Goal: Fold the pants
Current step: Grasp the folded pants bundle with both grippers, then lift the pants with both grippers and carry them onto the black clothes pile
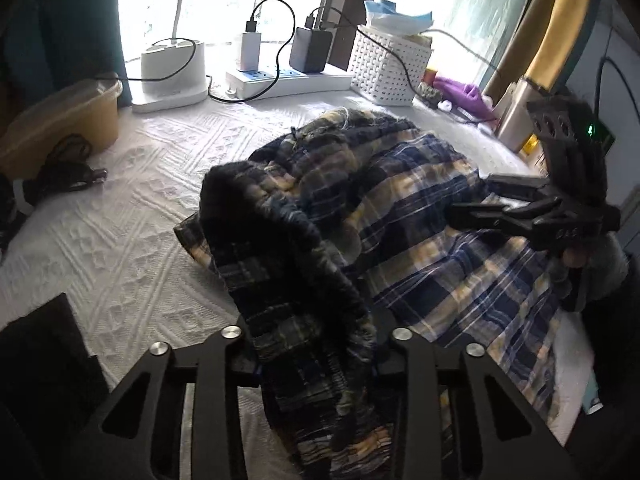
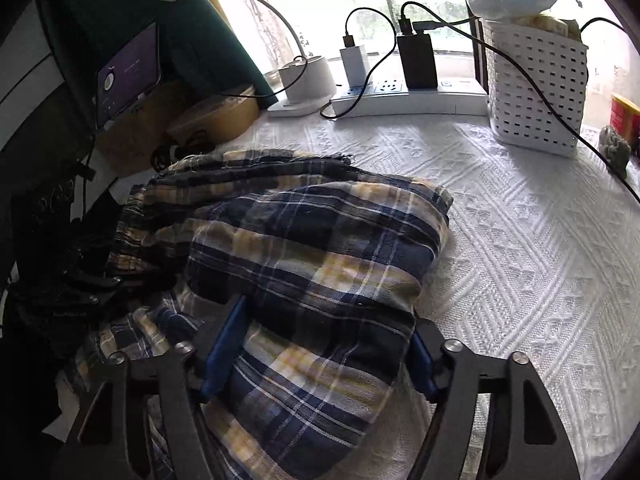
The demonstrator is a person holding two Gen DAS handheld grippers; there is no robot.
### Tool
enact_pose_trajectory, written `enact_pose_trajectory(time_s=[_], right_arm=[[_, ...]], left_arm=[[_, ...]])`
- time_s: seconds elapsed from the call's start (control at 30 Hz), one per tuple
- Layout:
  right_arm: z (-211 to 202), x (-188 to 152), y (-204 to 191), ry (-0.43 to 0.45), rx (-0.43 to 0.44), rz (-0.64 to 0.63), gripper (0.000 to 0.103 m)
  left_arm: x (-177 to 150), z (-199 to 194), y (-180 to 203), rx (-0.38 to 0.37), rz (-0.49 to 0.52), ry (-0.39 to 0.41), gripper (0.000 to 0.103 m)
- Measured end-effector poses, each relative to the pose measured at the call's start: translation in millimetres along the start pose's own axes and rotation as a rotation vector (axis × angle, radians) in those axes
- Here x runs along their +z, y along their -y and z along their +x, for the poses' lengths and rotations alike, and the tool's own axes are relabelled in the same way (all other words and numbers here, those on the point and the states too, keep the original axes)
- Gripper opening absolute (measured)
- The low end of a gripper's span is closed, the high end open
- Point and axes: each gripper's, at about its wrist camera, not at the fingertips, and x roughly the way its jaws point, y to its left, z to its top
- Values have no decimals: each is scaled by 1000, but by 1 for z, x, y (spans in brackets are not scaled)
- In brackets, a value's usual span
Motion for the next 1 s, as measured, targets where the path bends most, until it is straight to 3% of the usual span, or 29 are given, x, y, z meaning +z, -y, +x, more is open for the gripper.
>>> enact_pose_trajectory(time_s=[0.1,0.13,0.4,0.6,0.83,1.0], right_arm=[[-3,-2,2,1,26,4,61],[-3,-2,4,1,51,15,51],[-2,-1,4,3,96,11,24],[-17,-1,1,68,77,8,19],[-64,7,-40,223,-38,-113,19],[-104,22,-67,323,-67,-183,19]], left_arm=[[1,0,-3,-49,-33,9,24],[1,0,-1,-44,-25,12,23],[3,-4,11,1,11,66,16],[5,-19,24,59,70,134,14],[11,-67,41,105,77,313,14],[14,-107,51,112,92,424,14]])
